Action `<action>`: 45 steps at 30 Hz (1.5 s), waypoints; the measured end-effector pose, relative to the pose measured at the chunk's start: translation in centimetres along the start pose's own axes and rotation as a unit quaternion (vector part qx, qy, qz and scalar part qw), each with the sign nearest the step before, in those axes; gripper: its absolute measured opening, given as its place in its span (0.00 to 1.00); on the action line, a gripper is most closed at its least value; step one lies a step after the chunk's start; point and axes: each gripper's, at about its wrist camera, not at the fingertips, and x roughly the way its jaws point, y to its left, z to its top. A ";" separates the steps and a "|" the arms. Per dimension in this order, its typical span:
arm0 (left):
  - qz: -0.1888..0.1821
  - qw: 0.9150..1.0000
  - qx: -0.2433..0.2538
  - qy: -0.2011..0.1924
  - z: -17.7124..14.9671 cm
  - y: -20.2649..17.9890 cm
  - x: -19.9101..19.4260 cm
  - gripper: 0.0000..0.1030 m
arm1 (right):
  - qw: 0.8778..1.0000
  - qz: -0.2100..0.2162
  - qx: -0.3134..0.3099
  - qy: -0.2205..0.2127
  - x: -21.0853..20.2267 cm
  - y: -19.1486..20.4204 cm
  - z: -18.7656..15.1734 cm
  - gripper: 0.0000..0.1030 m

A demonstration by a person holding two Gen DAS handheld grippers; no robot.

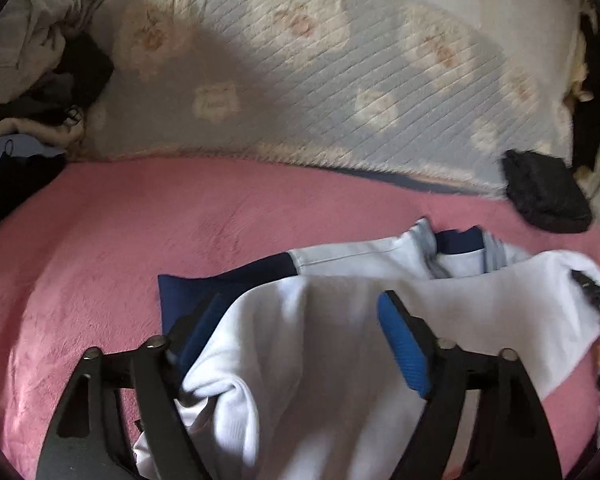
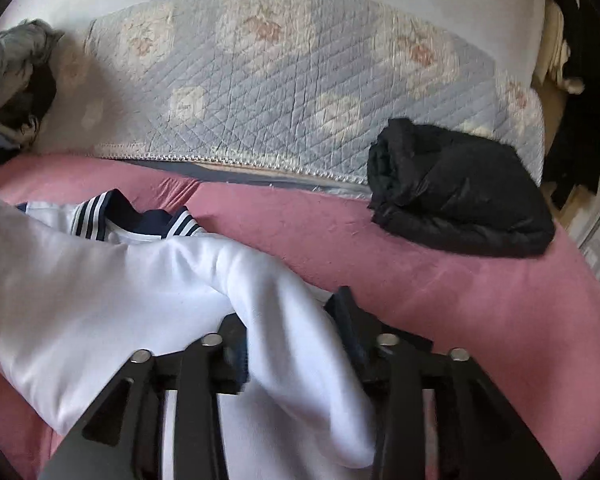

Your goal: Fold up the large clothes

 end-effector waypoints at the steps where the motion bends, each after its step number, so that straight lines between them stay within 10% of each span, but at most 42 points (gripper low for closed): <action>1: -0.005 1.000 0.003 -0.009 -0.2 -0.1 -0.8 0.88 | 0.999 0.031 0.016 0.002 -0.4 -0.7 -0.1 0.70; 5: -0.004 0.999 0.030 -0.034 -1.0 0.0 -3.7 0.96 | 0.997 0.082 0.010 -0.014 -3.9 -1.9 -1.0 0.84; 10: 0.008 0.999 0.050 -0.015 -3.0 1.4 -3.8 1.00 | 0.995 -0.057 -0.067 -0.038 -7.1 -2.0 -2.4 0.86; 14: 0.008 1.000 0.000 0.000 -4.3 3.9 -1.7 0.99 | 0.996 -0.054 -0.063 -0.027 -5.8 -2.9 -3.5 0.86; 18: -0.046 0.996 -0.077 -0.022 -3.8 6.5 -0.6 0.56 | 0.999 -0.047 -0.011 0.020 -1.7 -4.4 -2.6 0.86; 21: -0.055 0.991 -0.113 -0.036 -3.0 7.6 -0.4 0.47 | 0.999 -0.042 0.003 0.034 -0.2 -4.4 -2.2 0.86; 24: -0.061 0.995 -0.078 -0.028 -2.3 6.8 0.2 0.06 | 0.999 0.026 0.028 0.035 0.6 -4.8 -2.1 0.83; 26: -0.049 0.994 -0.071 -0.068 -2.2 6.3 -0.7 0.05 | 0.996 0.028 0.068 0.054 1.1 -5.6 -2.1 0.15; 27: -0.060 0.989 -0.083 -0.105 -2.3 6.2 -1.8 0.04 | 0.995 0.009 0.084 0.045 0.5 -5.9 -1.9 0.07; 35: -0.002 0.982 -0.079 -0.172 3.6 5.1 -2.7 0.03 | 0.993 -0.030 0.095 -0.060 -3.8 -6.2 3.9 0.05; 39: 0.107 0.982 -0.001 -0.153 3.2 3.5 1.5 0.03 | 0.996 -0.060 0.063 -0.027 0.3 -6.3 4.5 0.05; 42: 0.101 0.991 0.004 -0.093 2.2 3.8 4.6 0.03 | 0.997 -0.061 0.029 0.033 4.1 -5.3 3.2 0.05; 44: 0.108 0.990 -0.008 -0.087 2.0 4.5 4.6 0.10 | 0.996 -0.072 0.031 0.046 4.7 -5.1 2.4 0.07; 45: 0.117 0.989 -0.017 -0.089 2.0 4.8 4.0 0.32 | 0.995 -0.079 0.037 0.044 4.4 -5.3 2.0 0.11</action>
